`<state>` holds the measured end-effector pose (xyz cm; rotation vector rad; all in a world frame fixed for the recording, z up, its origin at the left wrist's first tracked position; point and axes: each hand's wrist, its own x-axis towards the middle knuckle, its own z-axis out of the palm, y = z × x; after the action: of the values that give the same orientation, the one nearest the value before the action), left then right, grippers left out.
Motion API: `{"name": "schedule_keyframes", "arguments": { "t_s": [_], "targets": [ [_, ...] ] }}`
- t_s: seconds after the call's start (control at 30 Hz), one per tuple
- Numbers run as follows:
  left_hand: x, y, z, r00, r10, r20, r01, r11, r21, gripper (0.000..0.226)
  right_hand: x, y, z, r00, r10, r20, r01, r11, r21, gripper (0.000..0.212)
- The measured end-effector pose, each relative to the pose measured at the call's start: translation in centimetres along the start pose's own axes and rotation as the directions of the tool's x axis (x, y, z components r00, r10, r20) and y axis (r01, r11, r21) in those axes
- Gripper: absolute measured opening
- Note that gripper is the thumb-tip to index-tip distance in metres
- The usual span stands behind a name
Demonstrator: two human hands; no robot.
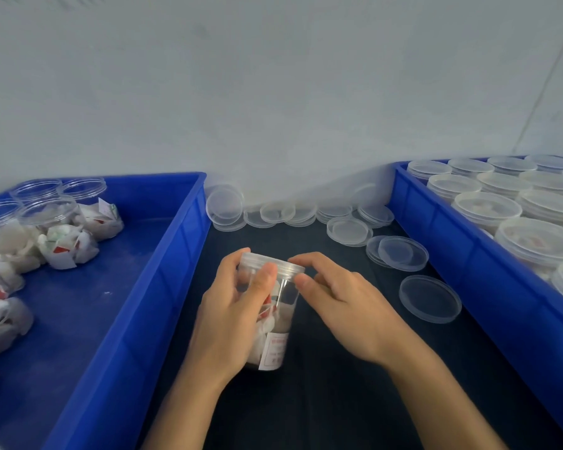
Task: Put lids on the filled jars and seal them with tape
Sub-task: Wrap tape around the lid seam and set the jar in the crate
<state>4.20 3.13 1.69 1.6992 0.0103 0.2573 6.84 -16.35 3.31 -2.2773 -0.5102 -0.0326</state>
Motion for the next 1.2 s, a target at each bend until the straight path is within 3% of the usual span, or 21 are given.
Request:
{"name": "schedule_keyframes", "arguments": {
  "t_s": [0.13,0.33,0.67,0.9,1.03,1.2],
  "targets": [
    [0.1,0.1,-0.1,0.999,-0.021,0.038,0.021,1.000,-0.016,0.078,-0.1,-0.2,0.4,1.000,-0.003,-0.031,0.003,1.000,-0.013,0.019],
    [0.2,0.3,0.0,0.996,0.082,-0.038,-0.061,0.920,0.387,0.103,-0.3,-0.7,0.6,0.997,-0.012,-0.076,0.006,0.997,-0.077,0.030],
    [0.0,0.6,-0.1,0.983,0.148,-0.107,-0.079,0.872,0.483,0.099,-0.5,-1.1,0.3,0.997,-0.056,-0.051,0.051,0.994,-0.092,0.033],
    [0.1,0.6,-0.2,0.991,0.081,-0.109,-0.029,0.911,0.411,0.117,-0.5,-0.9,0.4,0.999,-0.034,-0.027,0.031,0.995,-0.090,0.038],
    [-0.1,0.5,0.1,0.983,0.104,-0.151,-0.035,0.916,0.400,0.108,-0.4,-0.9,0.3,0.999,0.038,-0.025,-0.040,0.996,-0.080,0.036],
    [-0.4,0.6,0.4,0.956,0.214,-0.202,-0.081,0.851,0.518,0.098,-0.4,-1.1,0.9,0.976,0.194,-0.097,-0.203,0.975,-0.090,0.048]
  ]
}}
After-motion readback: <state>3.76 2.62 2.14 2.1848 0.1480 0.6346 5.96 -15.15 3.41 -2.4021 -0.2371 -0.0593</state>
